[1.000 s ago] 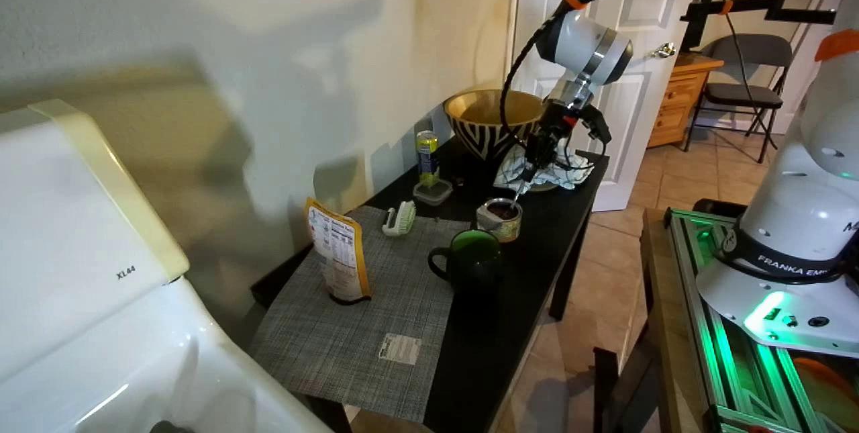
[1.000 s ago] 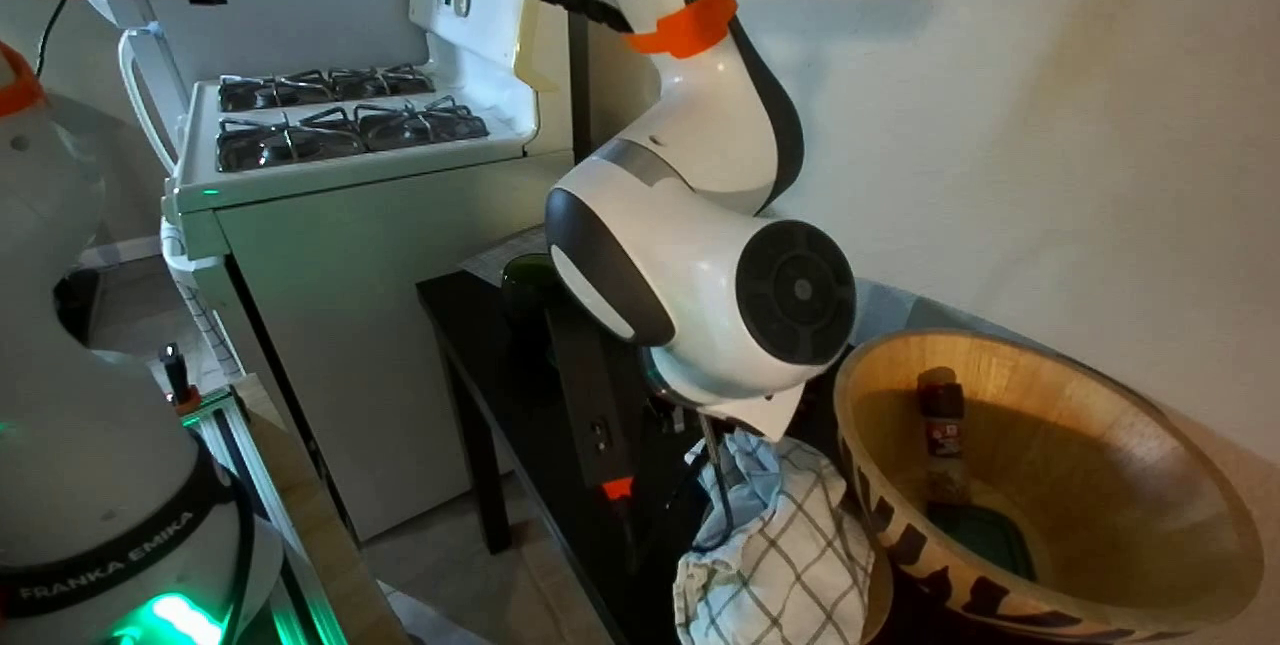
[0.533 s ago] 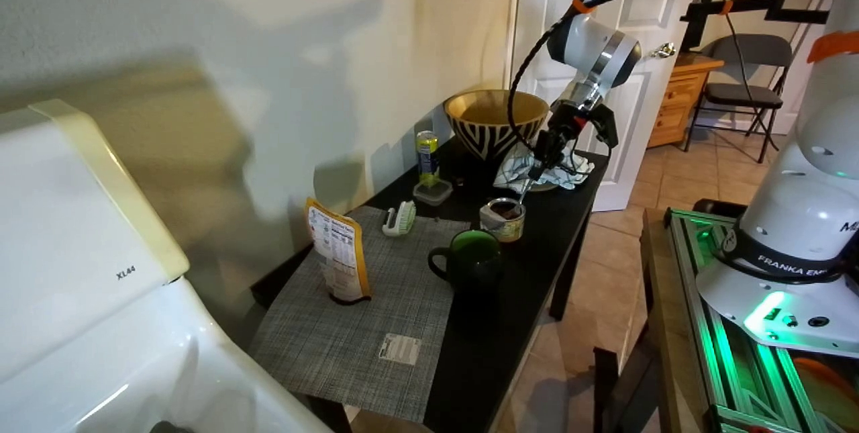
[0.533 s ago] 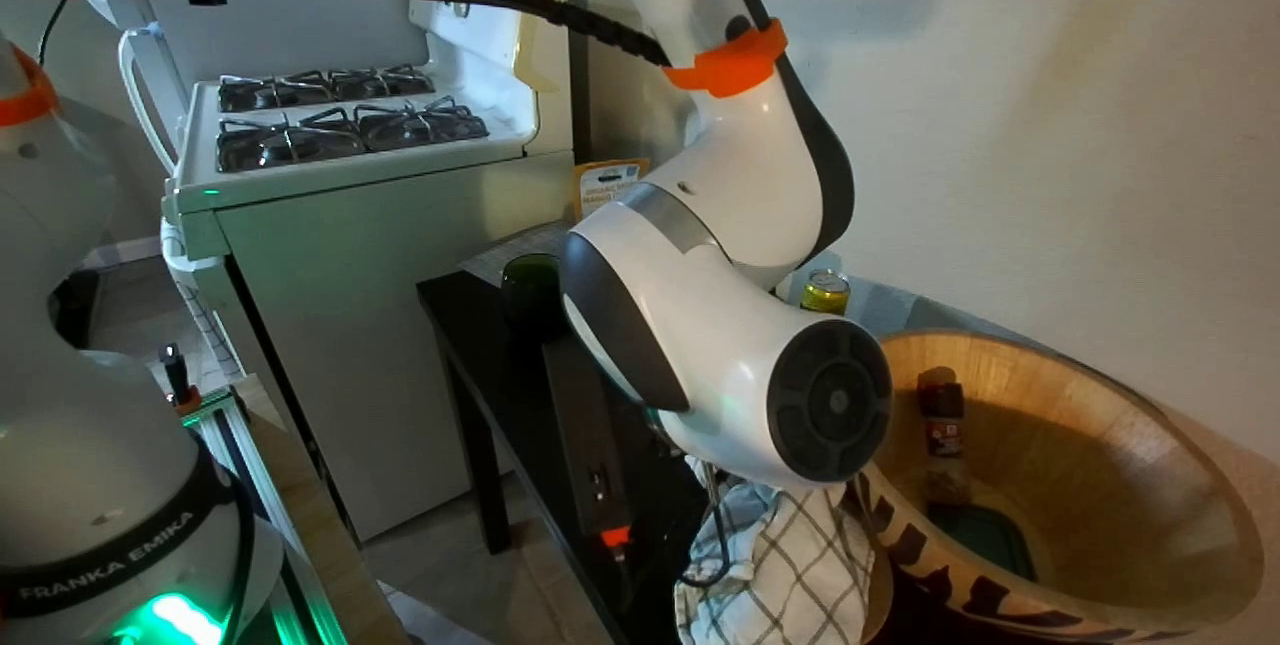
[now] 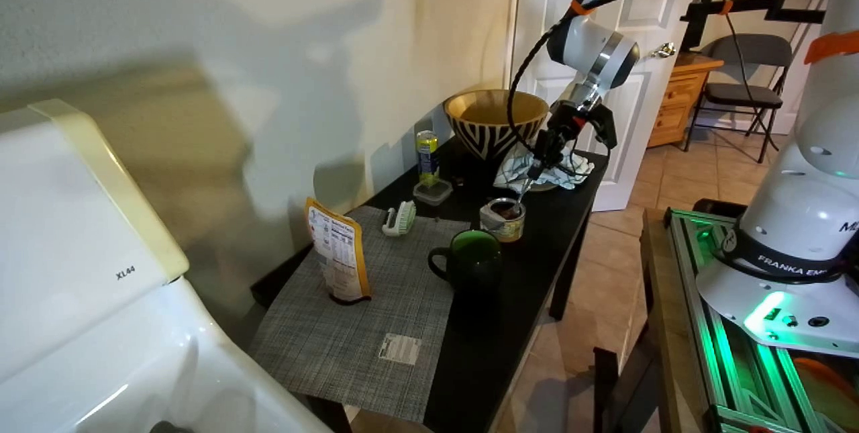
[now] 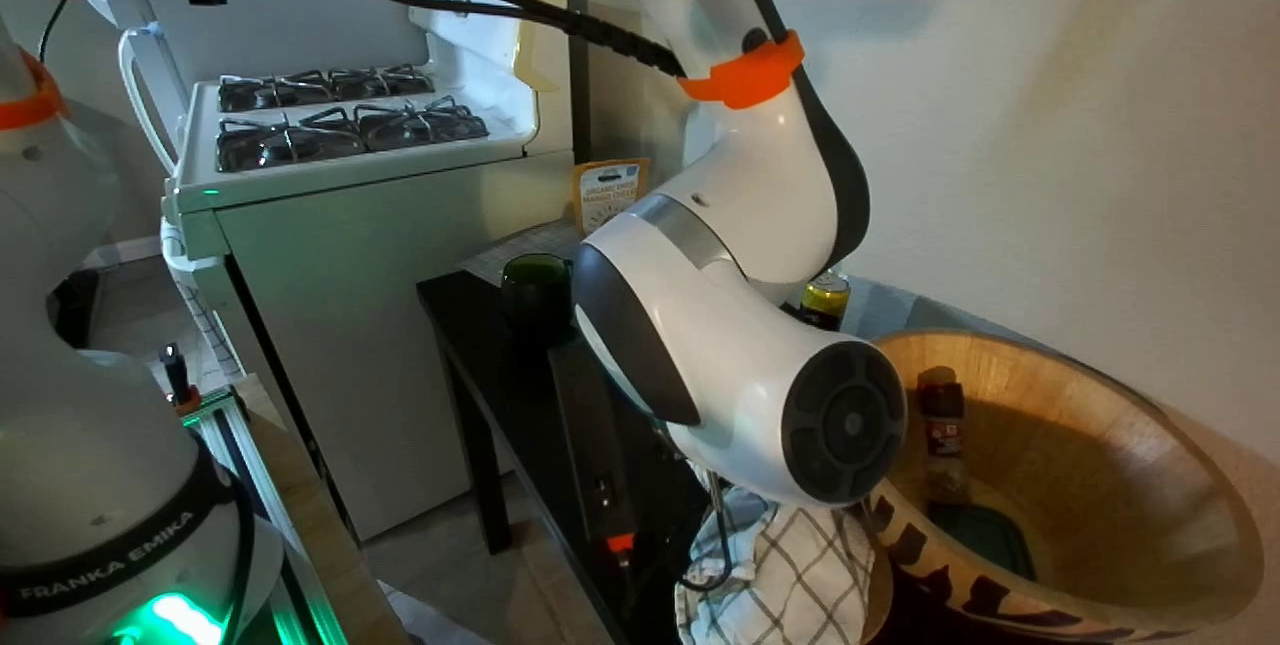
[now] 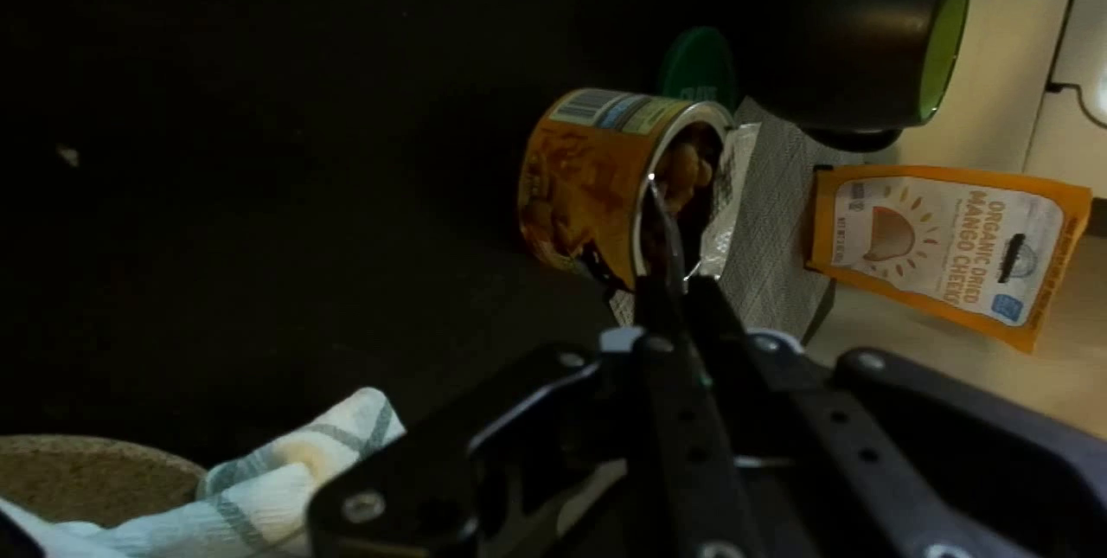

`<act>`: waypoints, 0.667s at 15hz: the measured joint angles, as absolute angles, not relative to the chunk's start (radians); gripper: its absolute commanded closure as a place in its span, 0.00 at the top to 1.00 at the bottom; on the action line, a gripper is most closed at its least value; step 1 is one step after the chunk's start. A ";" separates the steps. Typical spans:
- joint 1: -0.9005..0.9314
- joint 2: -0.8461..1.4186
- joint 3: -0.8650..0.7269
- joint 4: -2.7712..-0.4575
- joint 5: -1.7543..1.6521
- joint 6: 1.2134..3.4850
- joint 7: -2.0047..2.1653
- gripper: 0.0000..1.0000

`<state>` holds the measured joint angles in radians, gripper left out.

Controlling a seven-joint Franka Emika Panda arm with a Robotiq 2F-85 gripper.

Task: Use the spoon to transfer some contents from the can into the transparent bowl

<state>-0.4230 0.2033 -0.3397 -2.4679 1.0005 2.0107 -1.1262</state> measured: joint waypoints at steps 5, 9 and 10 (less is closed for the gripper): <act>-0.438 0.205 -0.348 -2.457 1.008 1.995 -1.127 0.02; -0.447 0.205 -0.353 -2.456 1.012 1.988 -1.131 0.02; -0.450 0.205 -0.355 -2.456 1.012 1.980 -1.136 0.02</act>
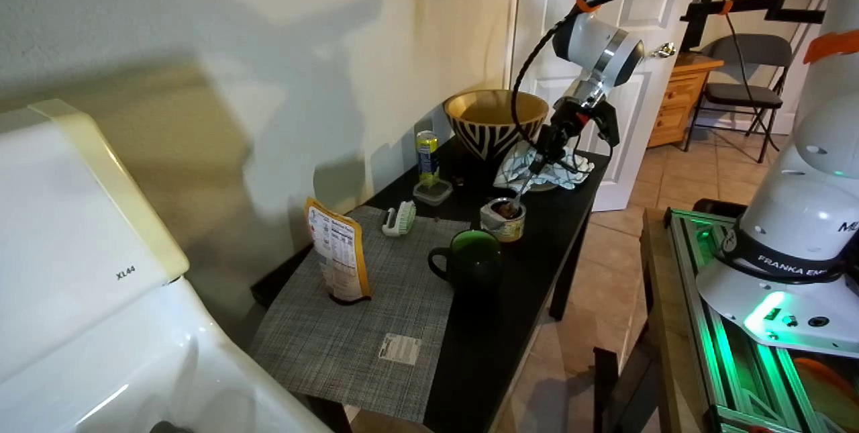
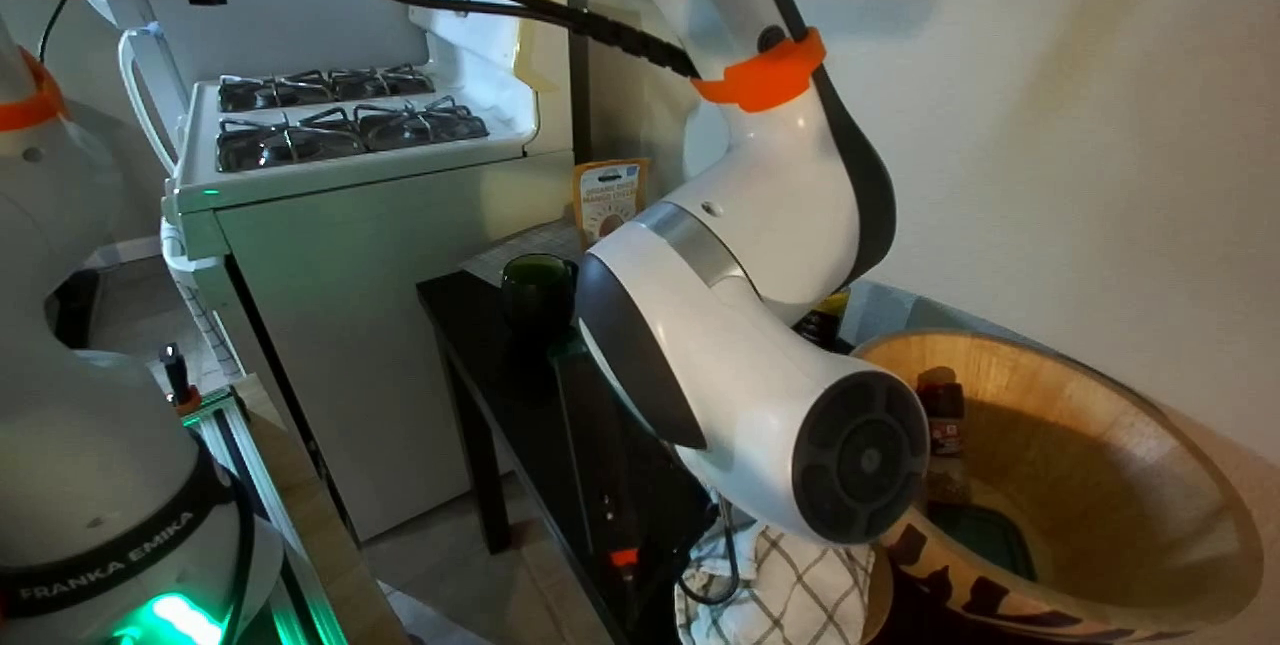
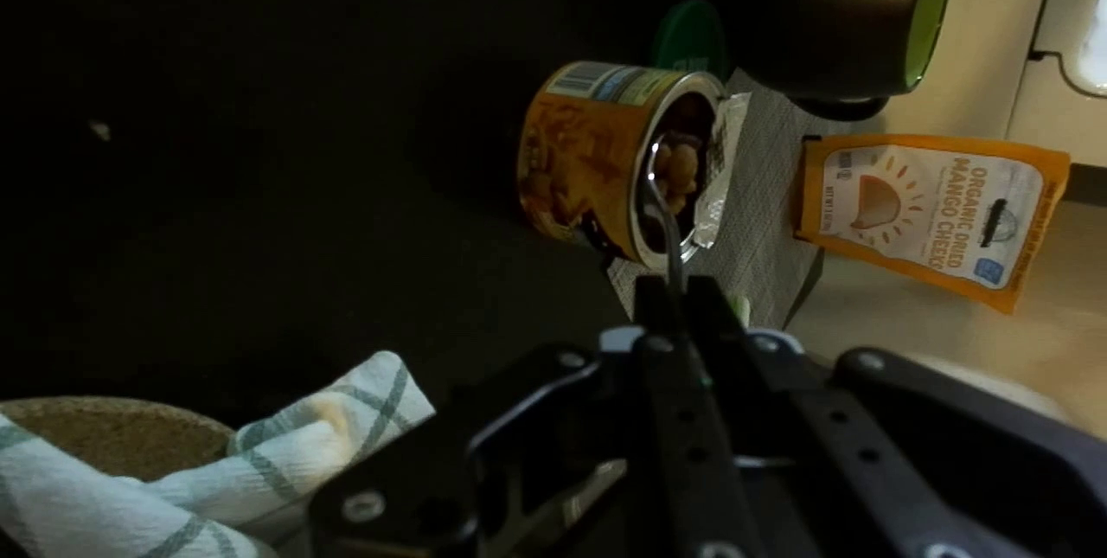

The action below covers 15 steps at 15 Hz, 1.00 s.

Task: Use the spoon to transfer some contents from the can into the transparent bowl

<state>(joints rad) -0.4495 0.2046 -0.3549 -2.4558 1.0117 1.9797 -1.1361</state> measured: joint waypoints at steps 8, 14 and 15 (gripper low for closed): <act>-0.475 0.204 -0.386 -2.456 1.012 1.921 -1.198 0.02; -0.498 0.192 -0.413 -2.459 1.015 1.868 -1.263 0.02; -0.501 0.187 -0.417 -2.461 1.021 1.851 -1.270 0.02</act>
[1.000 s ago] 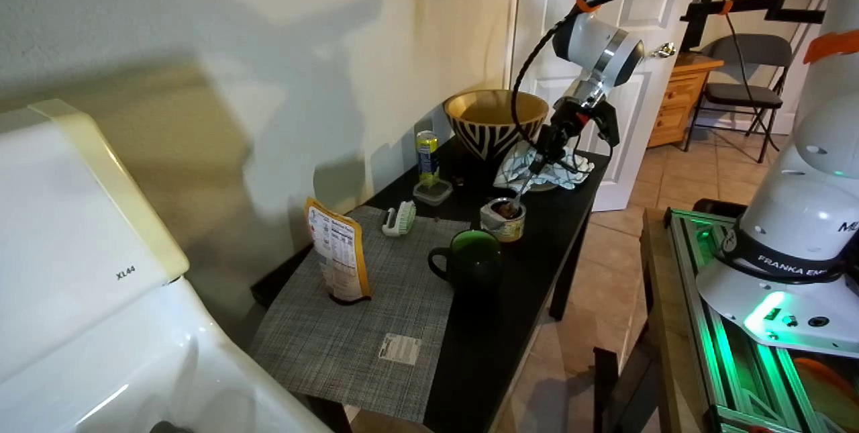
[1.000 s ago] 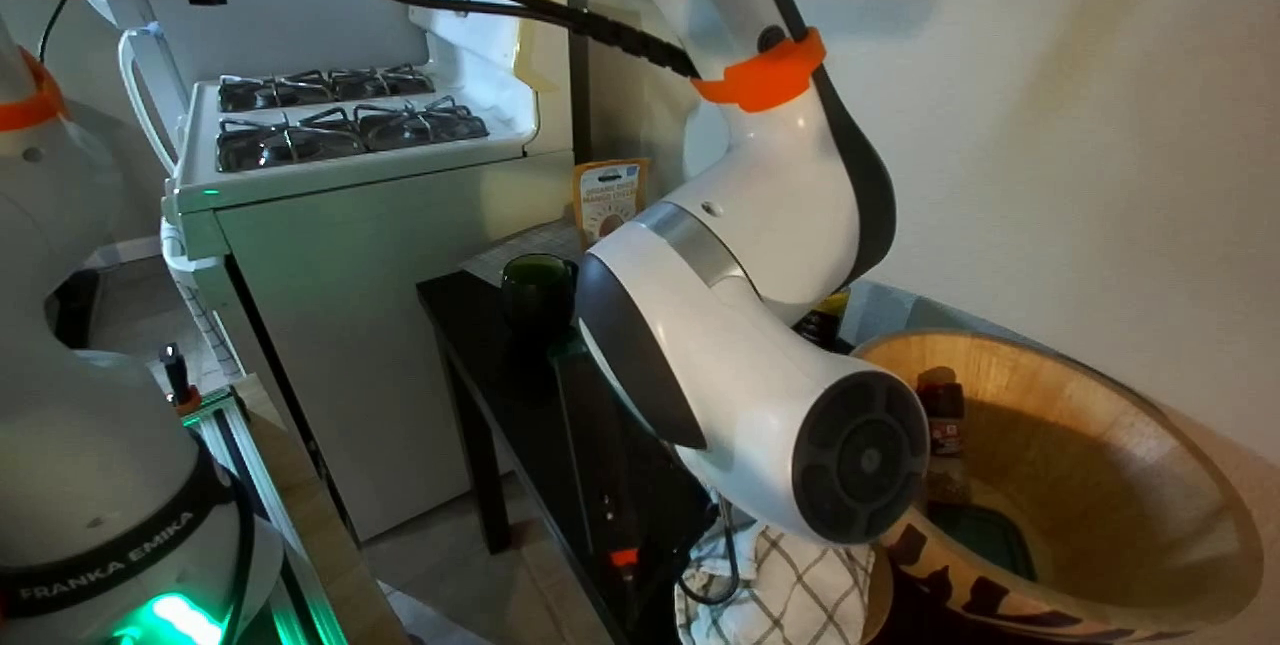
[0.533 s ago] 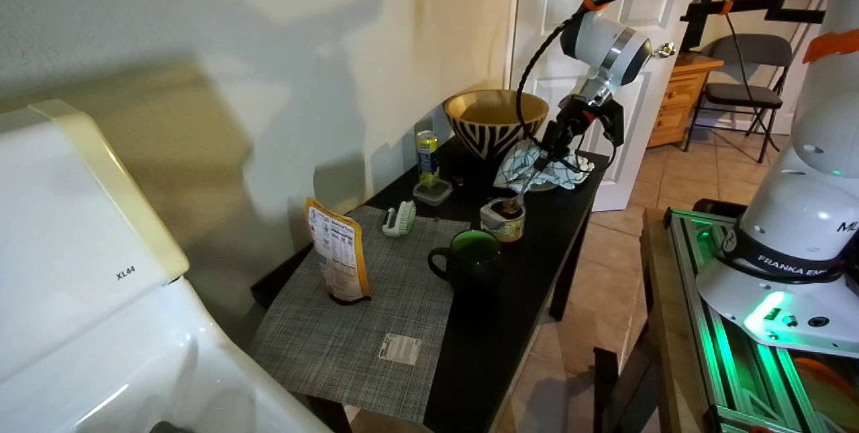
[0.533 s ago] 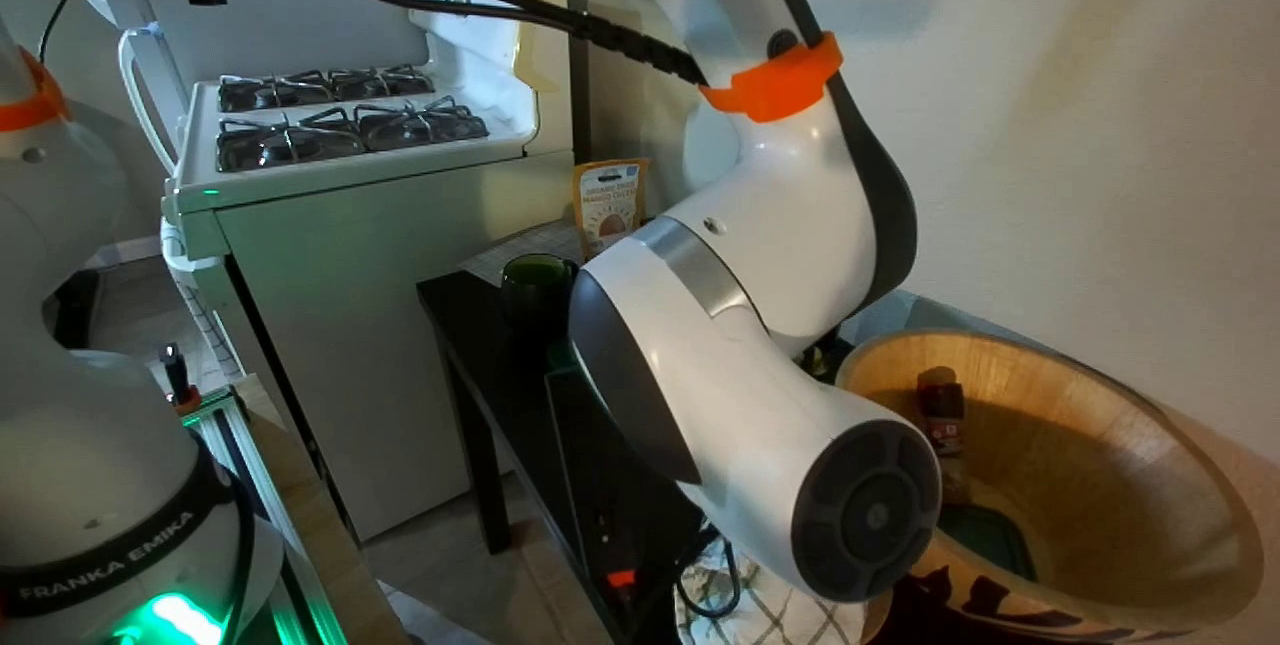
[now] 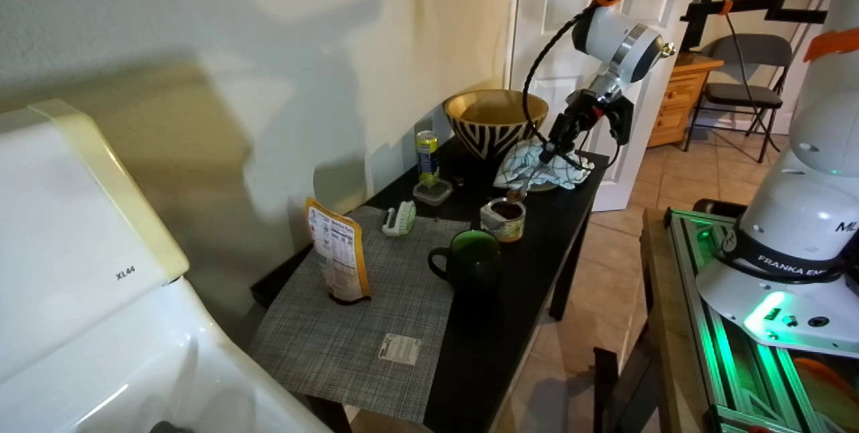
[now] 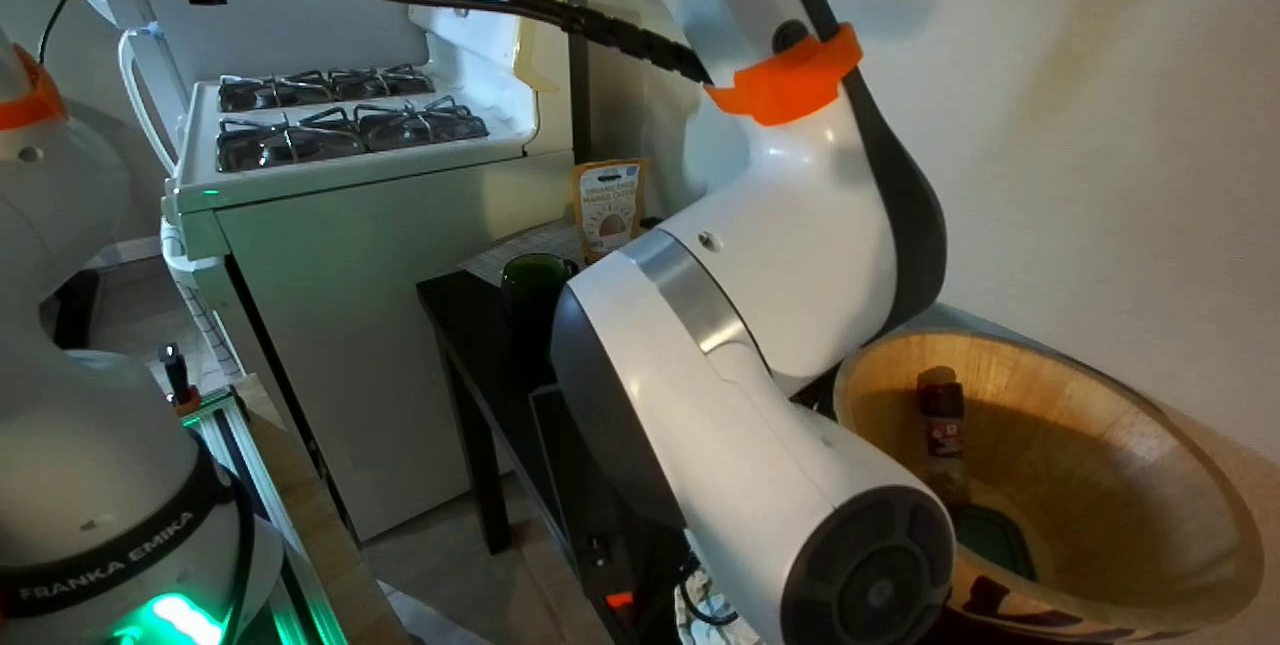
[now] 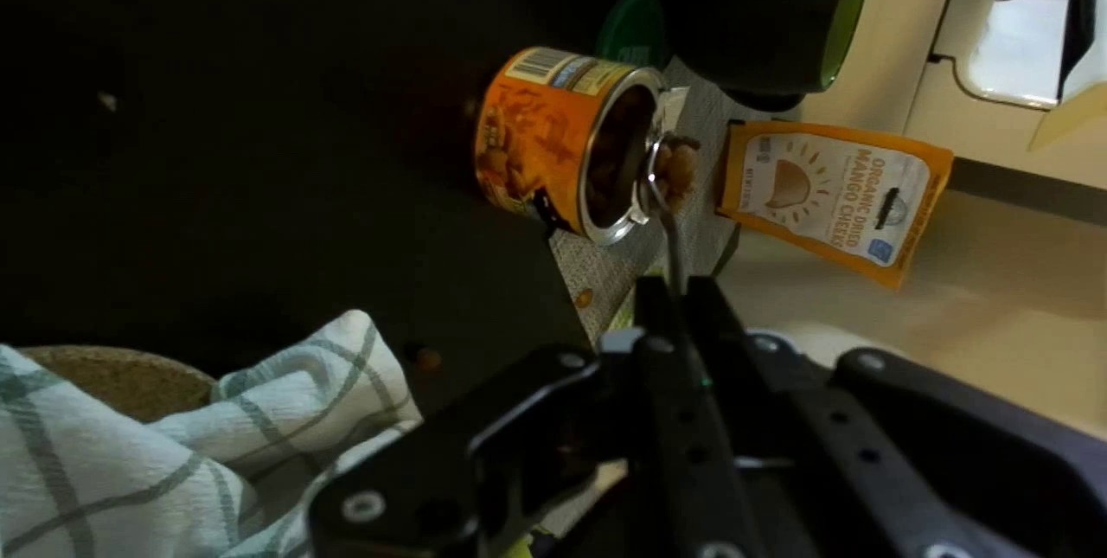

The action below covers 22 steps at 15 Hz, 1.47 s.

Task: Use the spoon to transfer some contents from the can into the transparent bowl

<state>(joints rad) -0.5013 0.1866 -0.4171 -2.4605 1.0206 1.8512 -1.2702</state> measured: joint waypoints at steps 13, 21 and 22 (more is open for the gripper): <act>-0.473 0.075 -0.422 -2.488 1.262 1.814 -1.146 0.08; -0.455 0.055 -0.419 -2.497 1.271 1.830 -1.118 0.02; -0.454 0.056 -0.418 -2.497 1.283 1.830 -1.102 0.02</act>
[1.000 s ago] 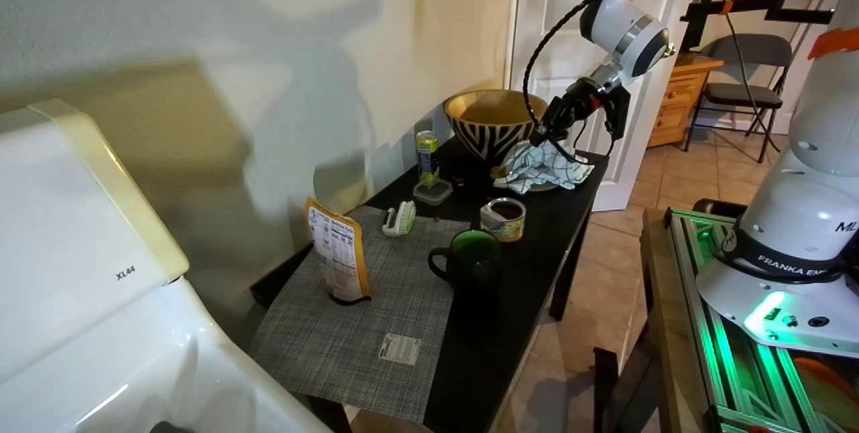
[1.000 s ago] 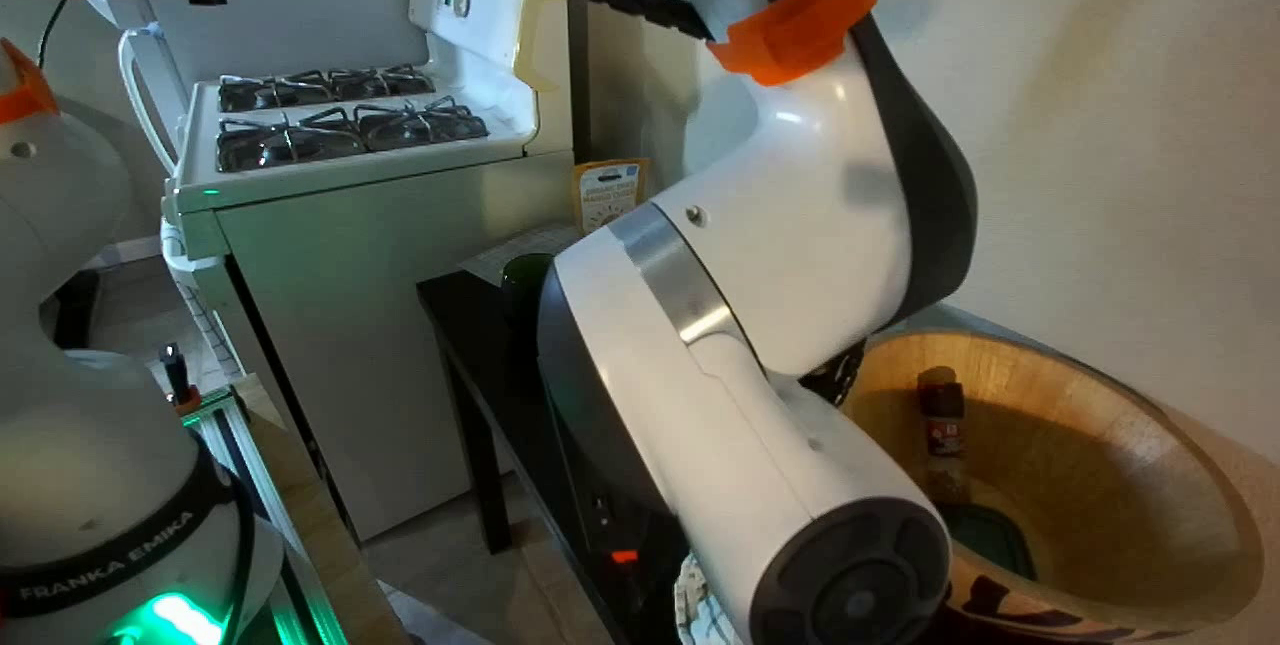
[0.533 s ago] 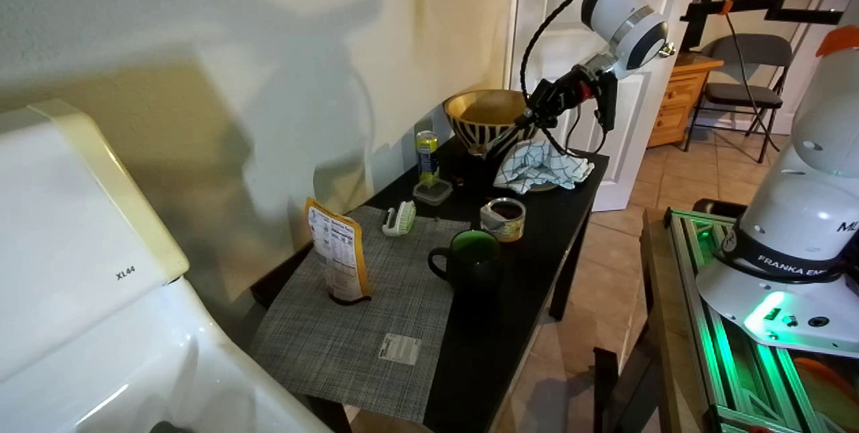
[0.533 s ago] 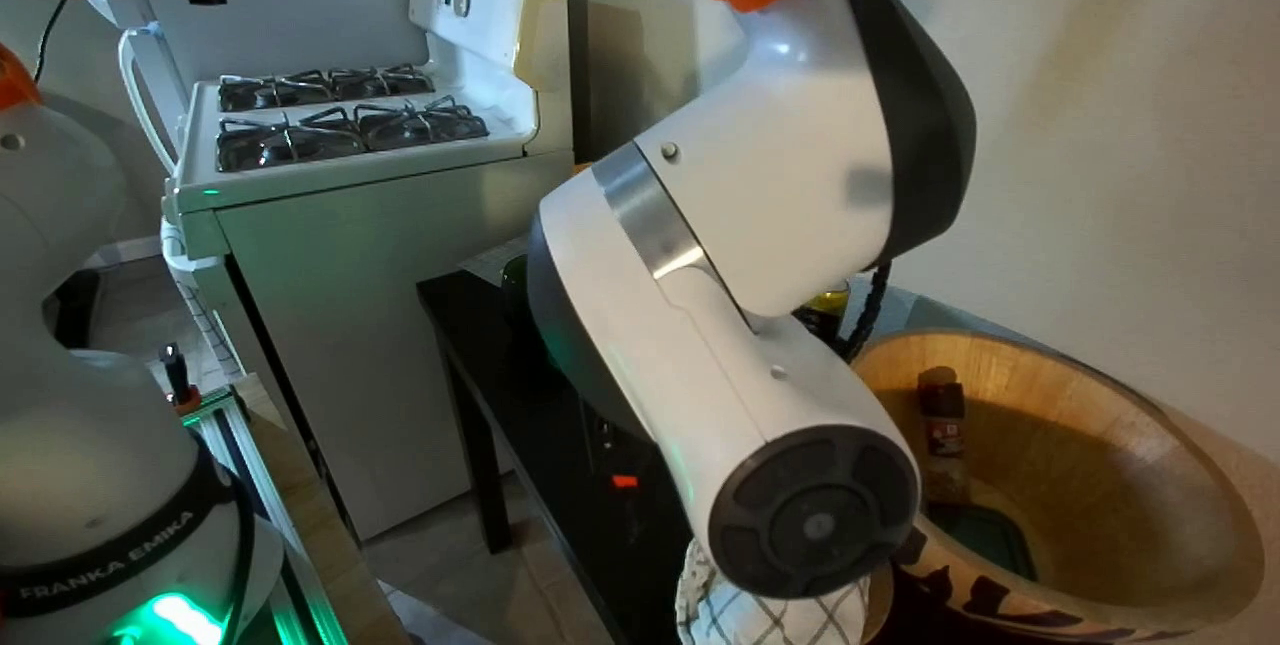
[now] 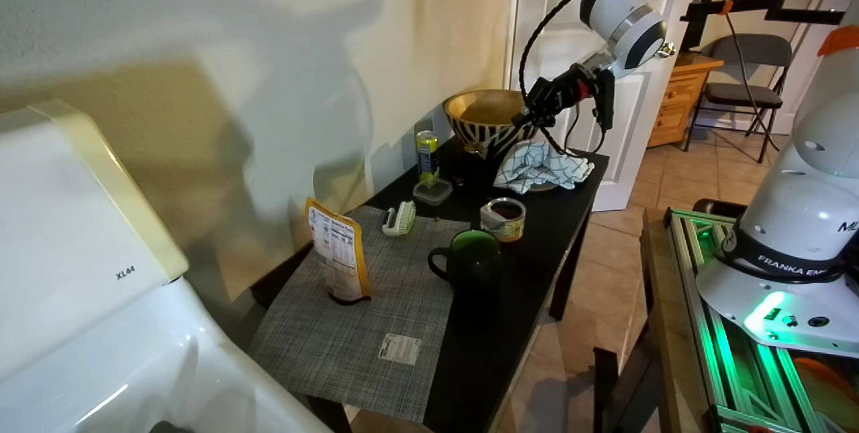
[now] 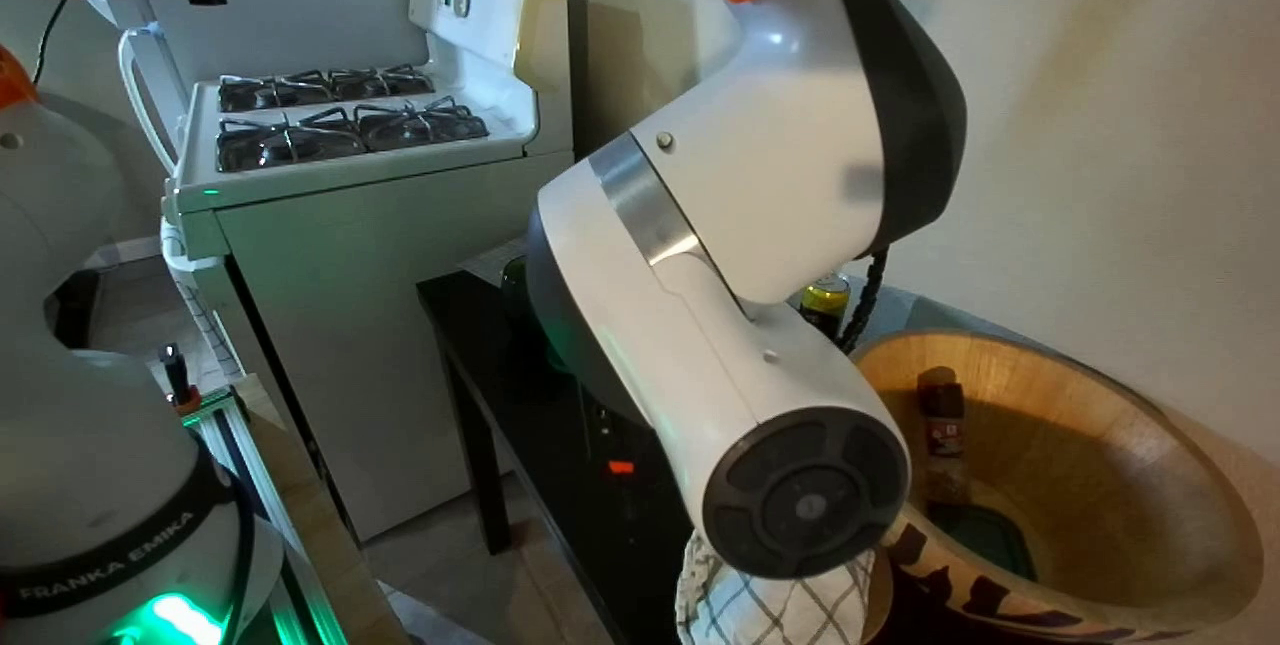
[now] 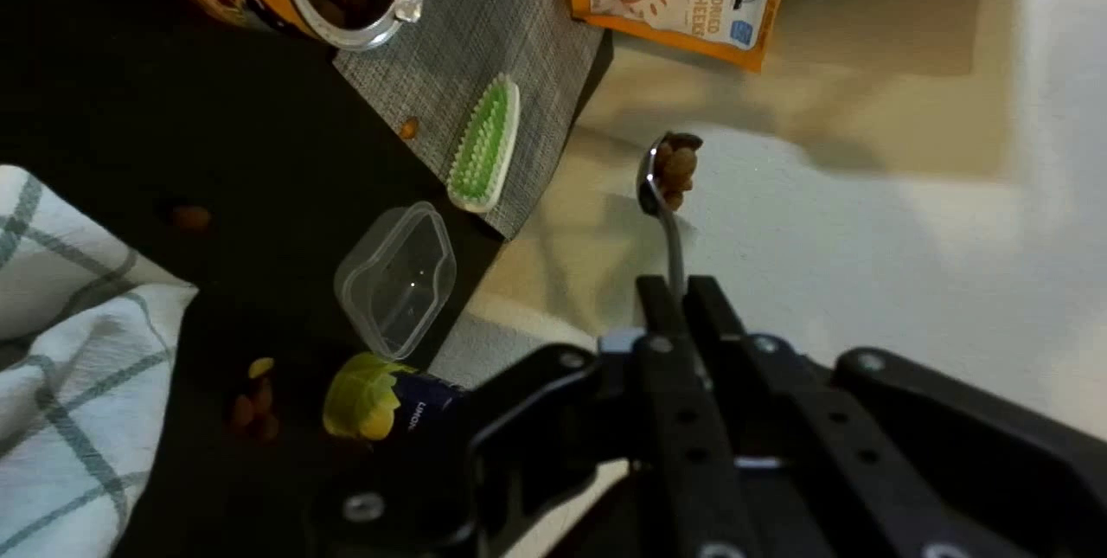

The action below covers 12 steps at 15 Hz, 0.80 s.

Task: Use the spoon to transfer some contents from the can into the transparent bowl

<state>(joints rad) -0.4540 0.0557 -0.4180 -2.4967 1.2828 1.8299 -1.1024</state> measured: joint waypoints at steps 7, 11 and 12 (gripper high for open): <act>-0.404 0.058 -0.384 -2.495 1.424 1.925 -0.913 0.02; -0.359 0.061 -0.346 -2.491 1.515 2.060 -0.819 0.02; -0.349 0.063 -0.337 -2.489 1.539 2.089 -0.802 0.02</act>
